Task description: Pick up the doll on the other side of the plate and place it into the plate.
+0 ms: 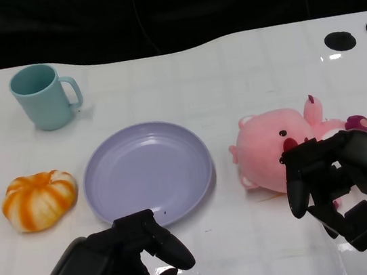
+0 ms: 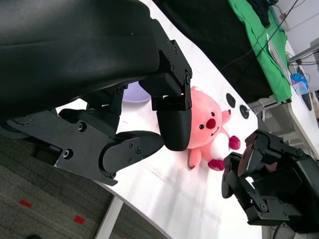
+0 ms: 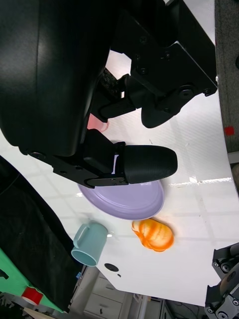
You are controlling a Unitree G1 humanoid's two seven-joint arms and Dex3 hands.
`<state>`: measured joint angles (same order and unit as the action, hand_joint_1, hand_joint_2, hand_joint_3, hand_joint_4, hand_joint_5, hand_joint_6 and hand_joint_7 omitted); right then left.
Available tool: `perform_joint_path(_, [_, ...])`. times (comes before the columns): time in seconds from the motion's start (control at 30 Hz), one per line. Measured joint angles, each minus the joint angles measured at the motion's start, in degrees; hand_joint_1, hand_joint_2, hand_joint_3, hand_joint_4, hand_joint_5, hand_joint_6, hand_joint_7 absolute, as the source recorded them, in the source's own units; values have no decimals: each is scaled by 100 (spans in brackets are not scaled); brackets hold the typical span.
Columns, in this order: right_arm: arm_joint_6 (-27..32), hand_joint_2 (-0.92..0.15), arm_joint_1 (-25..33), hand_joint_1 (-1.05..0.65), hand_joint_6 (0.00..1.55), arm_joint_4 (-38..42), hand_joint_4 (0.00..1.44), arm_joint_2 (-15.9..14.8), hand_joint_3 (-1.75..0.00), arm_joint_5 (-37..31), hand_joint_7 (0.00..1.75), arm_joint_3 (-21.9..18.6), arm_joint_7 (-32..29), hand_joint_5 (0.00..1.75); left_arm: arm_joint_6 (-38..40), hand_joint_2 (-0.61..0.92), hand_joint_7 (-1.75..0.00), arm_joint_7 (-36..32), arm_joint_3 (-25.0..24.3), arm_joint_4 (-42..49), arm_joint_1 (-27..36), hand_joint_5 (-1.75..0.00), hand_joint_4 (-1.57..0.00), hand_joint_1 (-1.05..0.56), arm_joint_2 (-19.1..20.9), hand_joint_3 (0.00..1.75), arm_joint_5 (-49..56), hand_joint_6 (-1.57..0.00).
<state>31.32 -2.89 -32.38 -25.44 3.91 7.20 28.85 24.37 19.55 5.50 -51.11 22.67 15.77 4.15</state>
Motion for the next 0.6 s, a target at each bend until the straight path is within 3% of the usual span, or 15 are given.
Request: perform_joint_path(0.6, [-38, -40, -1, 9, 80, 9, 84, -5, -131, 1, 141, 3, 0, 160, 0, 75, -117, 0, -3, 0, -1, -166, -60, -20, 1, 76, 1, -63])
